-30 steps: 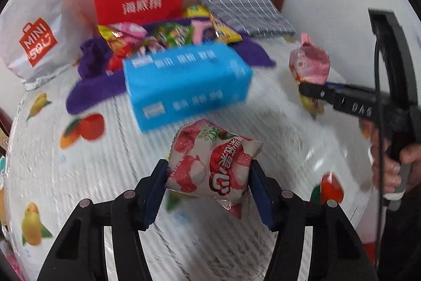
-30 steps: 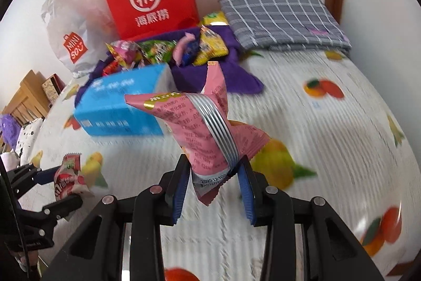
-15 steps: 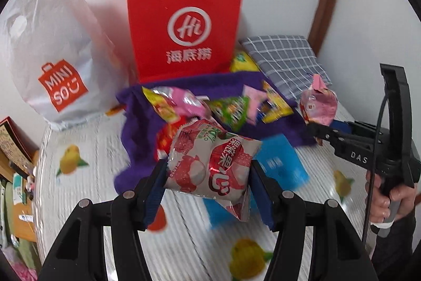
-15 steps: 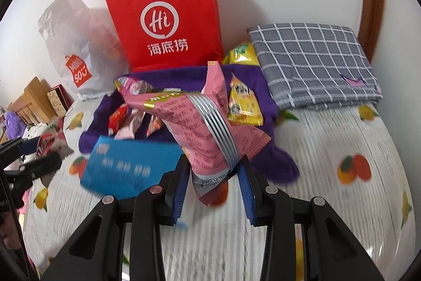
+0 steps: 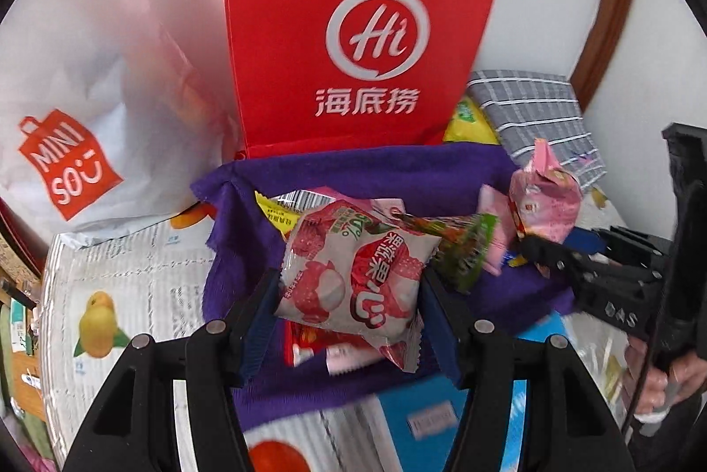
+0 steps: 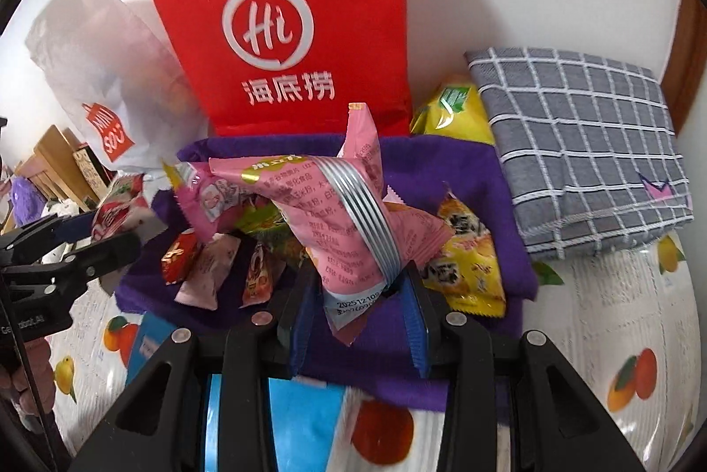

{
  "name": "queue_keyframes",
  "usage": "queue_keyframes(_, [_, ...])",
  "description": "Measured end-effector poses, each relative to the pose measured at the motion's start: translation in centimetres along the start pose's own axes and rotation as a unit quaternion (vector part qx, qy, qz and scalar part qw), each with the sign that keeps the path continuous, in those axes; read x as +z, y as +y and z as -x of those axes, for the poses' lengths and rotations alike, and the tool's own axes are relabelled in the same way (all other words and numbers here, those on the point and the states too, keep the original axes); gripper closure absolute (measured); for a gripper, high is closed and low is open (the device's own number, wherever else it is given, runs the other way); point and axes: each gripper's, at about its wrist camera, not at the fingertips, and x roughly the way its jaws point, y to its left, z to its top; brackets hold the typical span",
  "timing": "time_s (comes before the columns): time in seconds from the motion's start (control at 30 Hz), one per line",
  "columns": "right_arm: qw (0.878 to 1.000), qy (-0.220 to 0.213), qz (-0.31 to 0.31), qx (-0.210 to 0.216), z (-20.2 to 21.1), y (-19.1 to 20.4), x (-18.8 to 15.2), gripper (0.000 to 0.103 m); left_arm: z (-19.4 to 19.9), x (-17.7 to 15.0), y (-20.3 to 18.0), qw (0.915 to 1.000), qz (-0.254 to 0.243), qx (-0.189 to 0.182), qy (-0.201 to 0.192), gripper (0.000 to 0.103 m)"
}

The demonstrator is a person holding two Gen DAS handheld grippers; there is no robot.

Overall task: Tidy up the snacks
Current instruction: 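Carry both pink candies over the purple towel with both tools, then open both tools to drop the pink candies onto the towel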

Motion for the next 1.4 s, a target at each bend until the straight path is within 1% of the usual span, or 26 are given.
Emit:
queue_keyframes(0.1, [1.000, 0.012, 0.014, 0.000, -1.7, 0.3, 0.0, 0.066, -2.2, 0.1, 0.1, 0.9999, 0.008, -0.005, 0.013, 0.043])
queue_keyframes(0.27, [0.999, 0.034, 0.030, -0.011, -3.8, 0.6, -0.2, 0.066, -4.1, 0.3, -0.1, 0.9996, 0.015, -0.017, 0.018, 0.041])
queue_keyframes(0.37, [0.999, 0.031, 0.041, -0.019, -4.0, 0.8, -0.3, 0.061, -4.8, 0.3, -0.5, 0.9994, 0.015, -0.022, 0.023, 0.039])
queue_keyframes(0.43, [0.998, 0.033, 0.043, -0.013, -4.0, 0.8, -0.3, 0.049, -5.1, 0.4, -0.7, 0.9992, 0.015, -0.025, 0.027, 0.037])
queue_keyframes(0.6, [0.998, 0.024, 0.050, -0.004, -3.4, 0.9, -0.4, 0.036, -5.0, 0.5, -1.2, 0.9991, 0.013, -0.027, 0.028, 0.036])
queue_keyframes(0.67, [0.998, 0.019, 0.053, -0.001, -2.8, 1.1, -0.6, 0.035, -4.7, 0.6, -1.2, 0.9992, 0.021, -0.019, 0.028, 0.029])
queue_keyframes(0.7, [0.998, 0.017, 0.053, 0.001, -2.5, 1.2, -0.7, 0.032, -4.3, 0.6, -1.2, 0.9992, 0.026, -0.016, 0.026, 0.023])
queue_keyframes(0.73, [0.999, 0.012, 0.051, 0.004, -2.0, 1.3, -0.7, 0.027, -3.9, 0.6, -1.2, 0.9992, 0.025, -0.018, 0.024, 0.021])
queue_keyframes(0.77, [0.999, 0.009, 0.047, 0.006, -1.7, 1.3, -0.8, 0.025, -3.6, 0.6, -1.2, 0.9993, 0.024, -0.018, 0.024, 0.021])
queue_keyframes(0.8, [0.999, 0.007, 0.038, 0.007, -1.2, 1.2, -0.7, 0.018, -3.2, 0.5, -1.3, 0.9993, 0.022, -0.014, 0.024, 0.021])
queue_keyframes(0.83, [1.000, 0.004, 0.028, 0.009, -0.8, 1.1, -0.7, 0.017, -2.7, 0.4, -1.4, 0.9994, 0.022, -0.011, 0.023, 0.021])
queue_keyframes(0.9, [1.000, -0.002, 0.012, 0.017, 0.1, 0.9, -0.7, 0.017, -1.3, 0.0, -1.5, 0.9996, 0.021, -0.005, 0.016, 0.021])
queue_keyframes(1.07, [1.000, -0.025, -0.014, 0.007, 3.5, 1.0, -1.6, 0.017, 2.7, -1.5, -1.8, 0.9997, 0.026, 0.003, 0.002, 0.021])
queue_keyframes(1.13, [0.999, -0.034, -0.018, -0.005, 5.3, 1.1, -2.3, 0.017, 4.3, -2.2, -2.2, 0.9996, 0.027, 0.004, -0.003, 0.020])
queue_keyframes(1.27, [0.998, -0.048, -0.018, -0.044, 9.0, 1.6, -4.0, 0.017, 7.8, -3.8, -3.0, 0.9993, 0.033, 0.008, -0.017, 0.019])
queue_keyframes(1.33, [0.997, -0.054, -0.020, -0.054, 10.8, 1.9, -4.9, 0.017, 9.7, -4.8, -3.7, 0.9991, 0.031, 0.014, -0.026, 0.014])
queue_keyframes(1.4, [0.997, -0.055, -0.024, -0.054, 12.6, 2.1, -6.1, 0.017, 11.5, -5.8, -4.4, 0.9987, 0.027, 0.021, -0.037, 0.011])
